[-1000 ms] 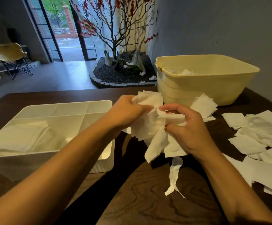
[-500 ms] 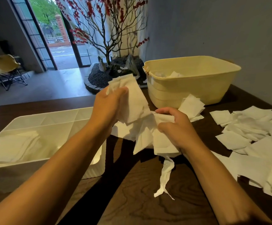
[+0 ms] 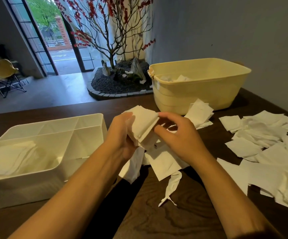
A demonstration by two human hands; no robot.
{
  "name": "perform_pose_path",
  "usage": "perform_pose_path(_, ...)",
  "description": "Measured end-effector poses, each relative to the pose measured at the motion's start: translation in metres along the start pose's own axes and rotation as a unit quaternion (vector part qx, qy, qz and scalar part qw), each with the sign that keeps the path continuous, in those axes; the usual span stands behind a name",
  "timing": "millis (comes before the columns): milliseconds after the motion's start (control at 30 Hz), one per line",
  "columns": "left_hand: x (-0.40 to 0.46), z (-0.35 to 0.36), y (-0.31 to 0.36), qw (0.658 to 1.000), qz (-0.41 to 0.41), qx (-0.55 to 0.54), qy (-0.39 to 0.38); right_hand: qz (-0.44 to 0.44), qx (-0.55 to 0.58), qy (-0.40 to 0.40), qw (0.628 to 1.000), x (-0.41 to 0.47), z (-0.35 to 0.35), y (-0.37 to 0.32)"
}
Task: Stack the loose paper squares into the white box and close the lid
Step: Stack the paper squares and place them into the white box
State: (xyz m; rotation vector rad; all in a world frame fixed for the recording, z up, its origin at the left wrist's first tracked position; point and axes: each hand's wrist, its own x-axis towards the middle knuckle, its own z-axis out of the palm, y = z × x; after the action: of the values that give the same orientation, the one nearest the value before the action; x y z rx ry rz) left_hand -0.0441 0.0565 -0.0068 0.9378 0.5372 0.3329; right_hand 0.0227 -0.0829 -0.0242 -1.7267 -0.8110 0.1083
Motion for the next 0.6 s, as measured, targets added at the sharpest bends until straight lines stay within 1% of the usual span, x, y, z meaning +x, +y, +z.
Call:
perform_pose_path(100, -0.004, 0.0, -0.006, 0.999, -0.024, -0.023, -0.043, 0.01, -0.019, 0.014, 1.0, 0.0, 0.001, 0.001)
perform_pose_path(167, -0.004, 0.0, -0.011, 0.997, -0.041, -0.028, -0.054, 0.013, -0.054, 0.013, 0.998, -0.001, 0.002, 0.0)
perform_pose_path(233, -0.005, 0.001, -0.014, 0.997, -0.042, -0.017, -0.064, 0.021, -0.064, 0.003, 0.998, -0.002, 0.004, -0.001)
perform_pose_path(333, -0.003, 0.0, -0.016, 0.998, -0.022, 0.026, -0.043, 0.051, -0.052, -0.011, 0.997, -0.002, 0.004, -0.001)
perform_pose_path(433, -0.001, -0.003, -0.017, 0.997, -0.026, 0.067, -0.011, 0.097, -0.033, -0.04, 0.994, 0.002, 0.003, 0.002)
perform_pose_path(533, -0.002, -0.003, -0.017, 0.996, -0.032, 0.078, -0.001, 0.069, -0.042, -0.064, 0.995, 0.003, 0.006, 0.003)
perform_pose_path(600, -0.004, -0.001, -0.016, 0.995, -0.03, 0.099, -0.007, 0.076, -0.036, -0.076, 0.994, 0.002, 0.005, 0.001)
